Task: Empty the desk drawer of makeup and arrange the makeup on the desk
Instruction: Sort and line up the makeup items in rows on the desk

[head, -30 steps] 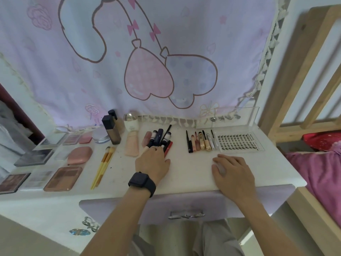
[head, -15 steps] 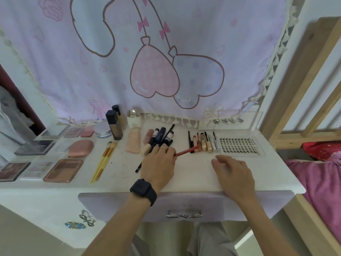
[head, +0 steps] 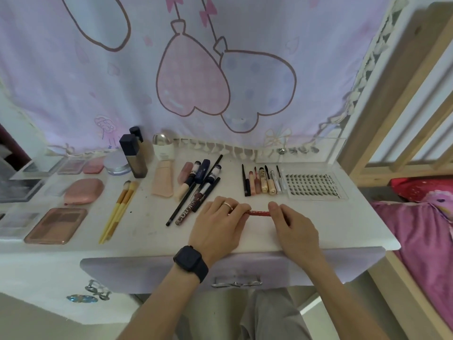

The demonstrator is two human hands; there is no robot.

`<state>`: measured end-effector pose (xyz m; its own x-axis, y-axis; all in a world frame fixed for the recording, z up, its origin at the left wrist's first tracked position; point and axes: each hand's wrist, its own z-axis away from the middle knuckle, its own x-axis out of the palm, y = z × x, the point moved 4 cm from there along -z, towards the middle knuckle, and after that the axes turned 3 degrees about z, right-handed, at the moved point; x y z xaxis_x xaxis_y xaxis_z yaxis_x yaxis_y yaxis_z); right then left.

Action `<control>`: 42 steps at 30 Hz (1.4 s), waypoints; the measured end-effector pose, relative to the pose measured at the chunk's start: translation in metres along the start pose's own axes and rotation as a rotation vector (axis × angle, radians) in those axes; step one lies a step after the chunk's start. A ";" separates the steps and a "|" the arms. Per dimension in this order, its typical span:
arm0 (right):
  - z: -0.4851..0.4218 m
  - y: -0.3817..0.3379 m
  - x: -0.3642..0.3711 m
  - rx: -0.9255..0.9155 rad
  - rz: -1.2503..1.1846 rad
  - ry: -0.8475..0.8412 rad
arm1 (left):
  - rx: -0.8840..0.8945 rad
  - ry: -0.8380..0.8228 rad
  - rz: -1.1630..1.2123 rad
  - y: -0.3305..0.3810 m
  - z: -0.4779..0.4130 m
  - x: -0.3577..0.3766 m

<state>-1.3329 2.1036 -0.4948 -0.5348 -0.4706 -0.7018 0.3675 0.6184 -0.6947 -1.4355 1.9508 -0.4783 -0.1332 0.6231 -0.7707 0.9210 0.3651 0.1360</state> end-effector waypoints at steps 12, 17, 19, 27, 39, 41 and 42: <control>-0.002 0.010 -0.004 0.052 -0.272 0.142 | -0.310 -0.138 0.305 -0.011 0.004 -0.001; 0.000 0.010 -0.006 0.027 -0.271 0.166 | -0.279 -0.157 0.313 -0.009 0.005 -0.001; 0.001 0.010 -0.004 0.004 -0.273 0.173 | -0.268 -0.199 0.313 -0.007 0.004 0.000; -0.011 0.034 -0.038 0.143 -0.748 0.318 | -0.490 0.005 0.587 -0.033 0.011 -0.003; -0.005 0.030 -0.035 0.092 -0.841 0.302 | -0.598 -0.018 0.562 -0.032 0.010 0.002; -0.003 0.029 -0.034 0.089 -0.832 0.297 | -0.624 -0.034 0.520 -0.034 0.007 0.004; -0.001 0.029 -0.034 0.082 -0.827 0.293 | -0.646 -0.030 0.505 -0.036 0.005 0.004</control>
<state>-1.3051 2.1382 -0.4904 -0.8231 -0.5605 0.0917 -0.1764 0.0988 -0.9794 -1.4677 1.9365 -0.4898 0.2595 0.8034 -0.5359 0.4740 0.3775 0.7955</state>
